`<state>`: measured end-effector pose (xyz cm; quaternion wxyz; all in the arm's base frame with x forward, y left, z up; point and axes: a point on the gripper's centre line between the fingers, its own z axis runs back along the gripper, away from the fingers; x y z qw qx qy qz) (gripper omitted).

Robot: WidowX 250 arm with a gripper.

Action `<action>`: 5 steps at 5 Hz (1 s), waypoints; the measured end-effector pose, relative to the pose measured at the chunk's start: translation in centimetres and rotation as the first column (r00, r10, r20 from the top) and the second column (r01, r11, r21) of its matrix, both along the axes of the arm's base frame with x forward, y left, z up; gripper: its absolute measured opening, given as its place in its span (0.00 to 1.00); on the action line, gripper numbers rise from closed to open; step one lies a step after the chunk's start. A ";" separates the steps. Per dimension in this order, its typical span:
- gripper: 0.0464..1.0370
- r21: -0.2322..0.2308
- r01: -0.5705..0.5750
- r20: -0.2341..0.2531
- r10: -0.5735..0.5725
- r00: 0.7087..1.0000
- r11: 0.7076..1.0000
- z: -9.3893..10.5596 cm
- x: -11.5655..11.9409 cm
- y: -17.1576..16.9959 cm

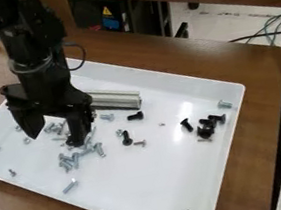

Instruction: Sweep into pile

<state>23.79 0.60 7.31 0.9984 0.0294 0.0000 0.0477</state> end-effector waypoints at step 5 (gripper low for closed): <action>0.96 0.024 0.808 0.184 -0.797 0.575 0.588 -7.1 9.7 3.7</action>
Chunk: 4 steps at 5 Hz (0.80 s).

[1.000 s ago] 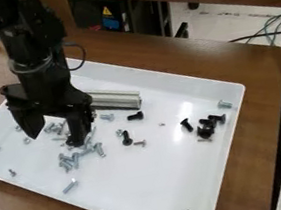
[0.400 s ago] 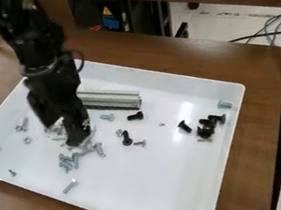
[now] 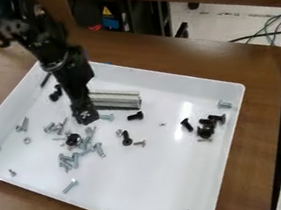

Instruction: Sweep into pile

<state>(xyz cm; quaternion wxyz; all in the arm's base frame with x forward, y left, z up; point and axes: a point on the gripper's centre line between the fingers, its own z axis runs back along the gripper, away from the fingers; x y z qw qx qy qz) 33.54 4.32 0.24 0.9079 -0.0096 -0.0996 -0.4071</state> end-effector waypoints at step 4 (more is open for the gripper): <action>0.96 0.085 0.229 -0.051 -0.226 0.973 0.970 -2.1 4.4 -0.6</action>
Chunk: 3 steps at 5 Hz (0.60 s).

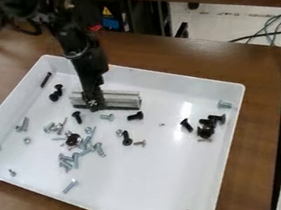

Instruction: Sweep into pile

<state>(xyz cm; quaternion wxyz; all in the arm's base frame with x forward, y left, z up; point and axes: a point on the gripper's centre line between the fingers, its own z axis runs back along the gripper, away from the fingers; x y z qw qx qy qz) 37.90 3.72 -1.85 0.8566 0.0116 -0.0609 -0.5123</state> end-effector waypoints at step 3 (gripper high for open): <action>0.33 0.040 0.041 -0.020 -0.040 0.999 0.998 -1.2 0.3 -0.4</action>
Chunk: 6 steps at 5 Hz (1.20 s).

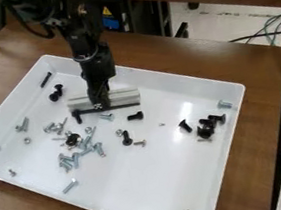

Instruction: Sweep into pile

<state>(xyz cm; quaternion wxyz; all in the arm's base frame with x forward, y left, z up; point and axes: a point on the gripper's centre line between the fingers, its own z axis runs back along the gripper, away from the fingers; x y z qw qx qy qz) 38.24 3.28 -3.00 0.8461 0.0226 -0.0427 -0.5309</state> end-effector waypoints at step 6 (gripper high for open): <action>0.30 0.030 -0.677 -0.003 0.677 0.736 0.736 7.1 -8.3 -7.8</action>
